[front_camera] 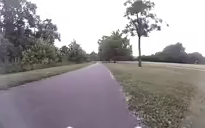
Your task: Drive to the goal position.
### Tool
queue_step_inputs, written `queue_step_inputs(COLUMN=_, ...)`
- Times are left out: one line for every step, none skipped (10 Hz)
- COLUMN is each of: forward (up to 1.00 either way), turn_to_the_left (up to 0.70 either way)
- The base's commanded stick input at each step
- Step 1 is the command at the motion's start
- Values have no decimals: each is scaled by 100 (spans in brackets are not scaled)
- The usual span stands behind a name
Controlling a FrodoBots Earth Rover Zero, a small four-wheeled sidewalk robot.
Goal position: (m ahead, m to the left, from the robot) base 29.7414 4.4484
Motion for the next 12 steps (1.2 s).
queue_step_inputs(forward=68, turn_to_the_left=2)
queue_step_inputs(forward=68, turn_to_the_left=7)
queue_step_inputs(forward=68, turn_to_the_left=11)
queue_step_inputs(forward=68, turn_to_the_left=11)
queue_step_inputs(forward=68, turn_to_the_left=4)
queue_step_inputs(forward=68, turn_to_the_left=0)
queue_step_inputs(forward=68, turn_to_the_left=0)
queue_step_inputs(forward=68, turn_to_the_left=0)
queue_step_inputs(forward=68, turn_to_the_left=0)
queue_step_inputs(forward=68, turn_to_the_left=0)
queue_step_inputs(forward=68, turn_to_the_left=0)
queue_step_inputs(forward=68, turn_to_the_left=0)
